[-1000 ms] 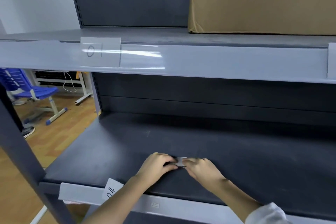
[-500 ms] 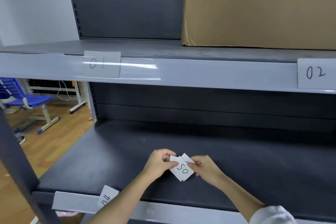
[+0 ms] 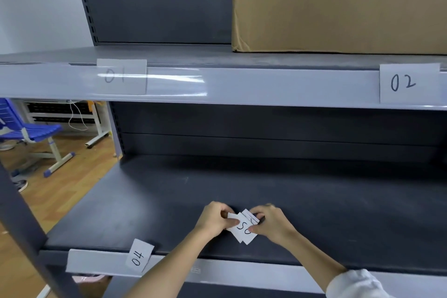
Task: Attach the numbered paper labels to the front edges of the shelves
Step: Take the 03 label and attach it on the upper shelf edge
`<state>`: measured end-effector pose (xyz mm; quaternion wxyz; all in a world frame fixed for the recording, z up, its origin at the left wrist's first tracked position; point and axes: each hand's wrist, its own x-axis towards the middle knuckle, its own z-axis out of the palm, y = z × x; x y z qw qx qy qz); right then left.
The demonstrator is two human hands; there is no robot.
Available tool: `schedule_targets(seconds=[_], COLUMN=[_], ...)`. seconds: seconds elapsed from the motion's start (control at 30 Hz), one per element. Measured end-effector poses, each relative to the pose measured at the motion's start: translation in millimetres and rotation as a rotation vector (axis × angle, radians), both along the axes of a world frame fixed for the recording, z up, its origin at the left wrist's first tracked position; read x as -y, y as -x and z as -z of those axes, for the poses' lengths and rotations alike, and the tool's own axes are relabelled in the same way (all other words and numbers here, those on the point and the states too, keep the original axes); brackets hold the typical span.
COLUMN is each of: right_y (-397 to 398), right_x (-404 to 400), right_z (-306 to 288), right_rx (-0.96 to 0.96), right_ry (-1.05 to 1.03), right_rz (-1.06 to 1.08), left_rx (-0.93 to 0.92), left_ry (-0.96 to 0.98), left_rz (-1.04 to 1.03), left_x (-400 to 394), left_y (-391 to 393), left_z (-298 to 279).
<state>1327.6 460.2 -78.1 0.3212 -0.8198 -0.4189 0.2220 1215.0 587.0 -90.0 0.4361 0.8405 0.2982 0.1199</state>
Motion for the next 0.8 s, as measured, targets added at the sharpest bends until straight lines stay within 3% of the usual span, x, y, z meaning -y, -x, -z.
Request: schedule_targets(seconds=[0.23,0.57,0.8], right_y=[-8.7,-28.8,-35.4], right_x=[5.8,18.6,16.4], right_z=[-6.6,-18.7,-8.0], right_rx=[-0.027,-0.101,-0.042], right_ry=[0.003,0.017,0.102], right_rz=[0.066,0.155,0.255], left_rx=[-0.041,0.05,-0.075], left_ry=[0.007,0.123,-0.192], left_rz=[-0.023,-0.159,-0.282], left_x=[-3.8,-26.3,-21.4], left_y=[4.9,20.7,21.6], left_z=[-3.0,-10.8,-3.4])
